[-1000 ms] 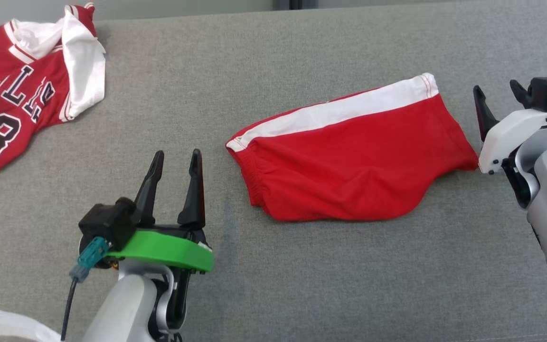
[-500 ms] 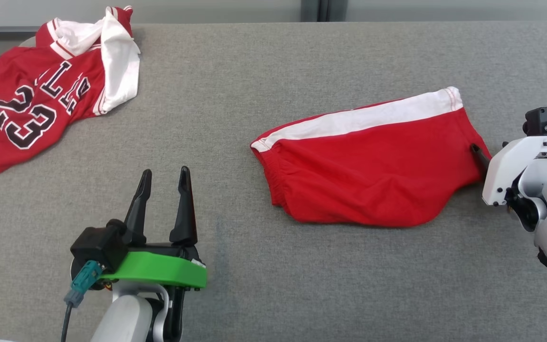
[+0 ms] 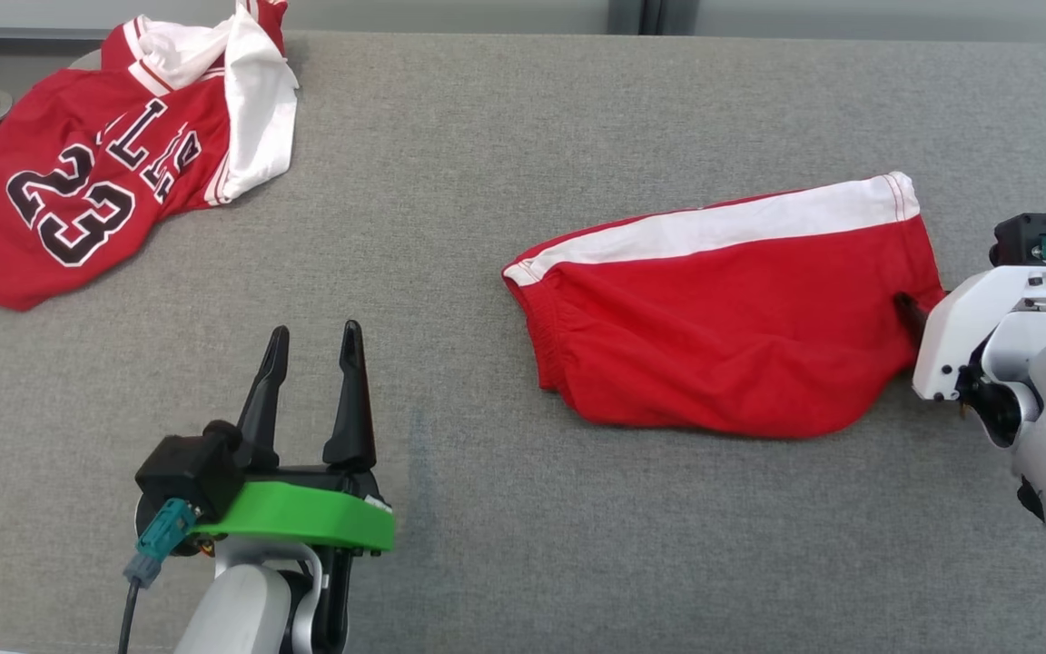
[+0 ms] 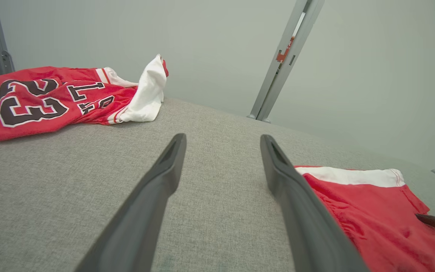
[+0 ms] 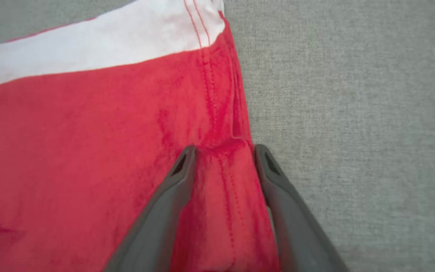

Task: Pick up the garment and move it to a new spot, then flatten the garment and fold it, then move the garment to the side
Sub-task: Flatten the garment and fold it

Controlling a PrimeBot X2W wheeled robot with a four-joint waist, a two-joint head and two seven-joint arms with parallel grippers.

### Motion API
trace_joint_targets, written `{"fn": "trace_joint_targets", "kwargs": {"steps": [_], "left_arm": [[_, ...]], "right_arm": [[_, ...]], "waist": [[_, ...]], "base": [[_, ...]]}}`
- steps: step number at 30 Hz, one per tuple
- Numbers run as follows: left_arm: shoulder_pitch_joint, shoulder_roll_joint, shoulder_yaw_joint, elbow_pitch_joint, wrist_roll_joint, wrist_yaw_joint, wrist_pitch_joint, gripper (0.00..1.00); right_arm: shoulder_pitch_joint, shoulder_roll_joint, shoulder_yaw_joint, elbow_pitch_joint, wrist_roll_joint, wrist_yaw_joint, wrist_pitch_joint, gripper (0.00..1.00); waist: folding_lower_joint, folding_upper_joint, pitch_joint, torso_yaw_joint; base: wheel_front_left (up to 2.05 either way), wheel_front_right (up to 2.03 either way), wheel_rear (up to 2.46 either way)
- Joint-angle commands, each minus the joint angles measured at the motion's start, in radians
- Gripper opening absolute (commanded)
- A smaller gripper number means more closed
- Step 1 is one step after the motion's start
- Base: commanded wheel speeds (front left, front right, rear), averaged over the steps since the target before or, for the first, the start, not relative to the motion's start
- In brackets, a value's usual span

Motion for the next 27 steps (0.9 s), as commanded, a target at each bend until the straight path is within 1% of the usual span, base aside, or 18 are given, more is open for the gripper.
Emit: {"fn": "trace_joint_targets", "kwargs": {"steps": [1, 8, 13, 19, 23, 27], "left_arm": [[0.017, -0.004, 0.002, 0.003, 0.006, -0.006, -0.003, 1.00], [0.018, -0.004, -0.005, 0.019, 0.018, -0.014, -0.003, 1.00], [0.026, -0.001, -0.009, 0.029, 0.021, -0.017, -0.003, 1.00], [0.037, 0.005, -0.012, 0.034, 0.020, -0.014, -0.003, 1.00], [0.037, 0.008, -0.019, 0.034, 0.022, -0.015, 0.001, 1.00], [0.040, 0.003, -0.032, 0.039, 0.021, -0.017, 0.003, 1.00]], "right_arm": [[0.029, 0.019, 0.013, 0.011, 0.009, 0.001, -0.011, 0.00], [0.049, 0.022, 0.002, 0.002, 0.052, -0.001, -0.115, 0.00], [0.106, 0.012, -0.009, -0.026, 0.099, -0.001, -0.191, 0.00], [0.167, -0.002, 0.000, -0.066, 0.128, 0.000, -0.246, 0.00], [0.185, -0.001, -0.003, -0.076, 0.143, 0.000, -0.274, 0.00], [0.192, 0.010, -0.006, -0.078, 0.153, 0.000, -0.299, 0.00]], "waist": [[0.0000, 0.0000, -0.003, -0.013], [0.0000, 0.0000, -0.026, -0.069], [0.0000, 0.0000, -0.049, -0.120], [0.0000, 0.0000, -0.061, -0.174], [0.0000, 0.0000, -0.064, -0.190], [0.0000, 0.0000, -0.074, -0.192]], "base": [[0.00, 0.00, 0.00], [0.00, 0.00, 0.00], [0.00, 0.00, 0.00], [0.00, 0.00, 0.00], [0.00, 0.00, 0.00], [0.00, 0.00, 0.00]]}}
